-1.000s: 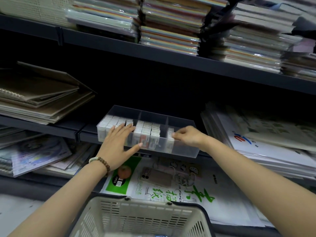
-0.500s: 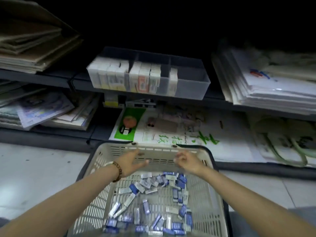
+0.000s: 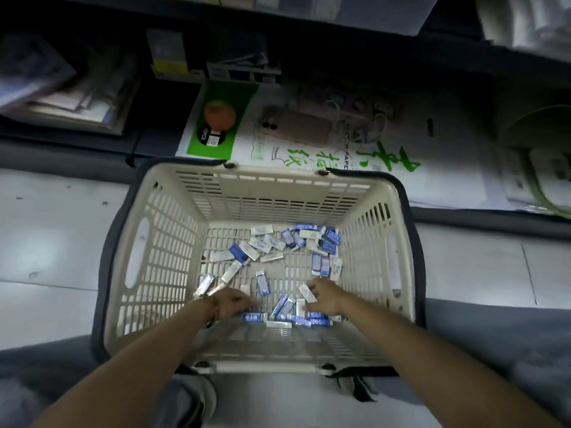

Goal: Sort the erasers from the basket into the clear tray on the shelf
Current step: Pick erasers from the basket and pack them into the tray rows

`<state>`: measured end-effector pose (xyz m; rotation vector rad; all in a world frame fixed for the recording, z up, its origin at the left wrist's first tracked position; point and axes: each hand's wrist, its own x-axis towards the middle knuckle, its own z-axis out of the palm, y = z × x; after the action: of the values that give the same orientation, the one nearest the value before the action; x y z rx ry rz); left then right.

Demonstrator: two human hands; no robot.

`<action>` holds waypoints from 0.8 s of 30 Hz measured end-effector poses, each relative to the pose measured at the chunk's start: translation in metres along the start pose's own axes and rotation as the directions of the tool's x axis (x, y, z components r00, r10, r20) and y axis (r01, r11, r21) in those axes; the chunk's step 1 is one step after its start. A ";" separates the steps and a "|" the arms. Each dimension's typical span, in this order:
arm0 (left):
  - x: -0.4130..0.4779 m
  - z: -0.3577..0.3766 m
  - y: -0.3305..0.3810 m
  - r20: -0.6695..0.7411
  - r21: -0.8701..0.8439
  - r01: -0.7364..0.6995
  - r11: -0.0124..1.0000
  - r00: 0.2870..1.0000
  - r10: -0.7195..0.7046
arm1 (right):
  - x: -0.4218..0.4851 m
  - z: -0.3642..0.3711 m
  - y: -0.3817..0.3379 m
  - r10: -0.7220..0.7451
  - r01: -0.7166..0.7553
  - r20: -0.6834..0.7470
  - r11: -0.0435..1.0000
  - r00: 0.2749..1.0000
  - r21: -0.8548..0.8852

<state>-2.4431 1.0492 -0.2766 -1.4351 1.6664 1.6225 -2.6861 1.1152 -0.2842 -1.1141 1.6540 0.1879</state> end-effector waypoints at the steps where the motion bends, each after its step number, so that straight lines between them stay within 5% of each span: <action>1: 0.003 0.002 -0.001 0.034 0.009 0.006 1.000 0.999 -0.006 | 0.003 0.004 0.001 -0.015 0.015 -0.027 1.000 1.000 -0.008; 6: 0.013 0.024 0.012 0.172 0.026 0.024 0.999 0.985 -0.028 | 0.014 0.018 0.006 -0.018 0.029 -0.109 0.994 0.994 0.106; 11: 0.021 0.040 0.027 0.279 0.202 -0.039 0.979 0.960 -0.019 | 0.018 0.026 0.006 -0.007 0.016 -0.047 0.982 0.999 0.187; 17: 0.022 0.040 0.035 0.295 0.315 -0.076 0.946 0.955 -0.022 | 0.021 0.030 0.007 0.017 0.026 -0.141 0.953 0.990 0.302; 24: 0.018 0.048 0.039 0.355 0.276 -0.132 0.952 0.934 0.027 | 0.021 0.030 -0.001 -0.030 0.036 -0.023 0.952 0.999 0.304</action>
<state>-2.5008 1.0776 -0.2845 -0.8848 1.6854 1.4853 -2.6641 1.1211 -0.3133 -0.9089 1.6147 -0.0987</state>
